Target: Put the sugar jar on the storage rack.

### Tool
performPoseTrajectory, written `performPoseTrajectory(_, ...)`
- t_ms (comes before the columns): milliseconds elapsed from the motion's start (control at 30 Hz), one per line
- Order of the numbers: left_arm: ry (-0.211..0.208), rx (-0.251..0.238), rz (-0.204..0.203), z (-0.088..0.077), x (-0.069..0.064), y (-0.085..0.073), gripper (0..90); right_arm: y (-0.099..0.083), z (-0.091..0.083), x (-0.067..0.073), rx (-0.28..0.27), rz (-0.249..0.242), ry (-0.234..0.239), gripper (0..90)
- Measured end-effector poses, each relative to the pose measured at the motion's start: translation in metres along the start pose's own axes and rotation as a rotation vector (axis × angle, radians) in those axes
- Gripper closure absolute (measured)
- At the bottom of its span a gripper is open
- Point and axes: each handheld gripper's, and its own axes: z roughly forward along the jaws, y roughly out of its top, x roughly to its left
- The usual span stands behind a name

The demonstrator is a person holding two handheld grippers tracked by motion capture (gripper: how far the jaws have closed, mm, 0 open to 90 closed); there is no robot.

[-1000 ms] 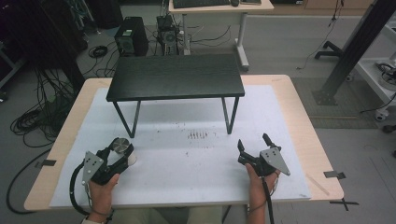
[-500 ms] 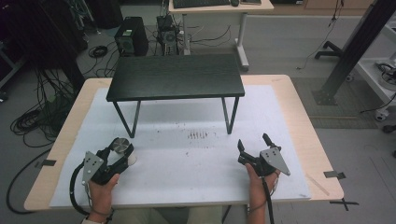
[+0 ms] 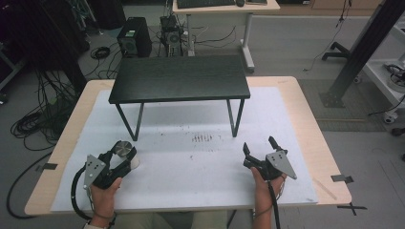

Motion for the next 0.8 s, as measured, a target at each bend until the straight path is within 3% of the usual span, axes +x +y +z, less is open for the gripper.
performPoseTrajectory(100, -0.006, 0.002, -0.013, 0.0, 0.001, 0.001, 42.0, 0.0, 0.0, 0.0, 0.0, 0.0, 0.001, 6.4)
performPoseTrajectory(433, -0.049, 0.004, 0.011, 0.001, -0.006, 0.021, 42.0, 0.0, 0.0, 0.0, 0.0, 0.002, 0.0, 6.4)
performPoseTrajectory(800, -0.101, 0.027, 0.0, 0.0, -0.015, 0.042, 42.1, 0.0, 0.0, 0.0, -0.003, 0.005, 0.0, 6.4)
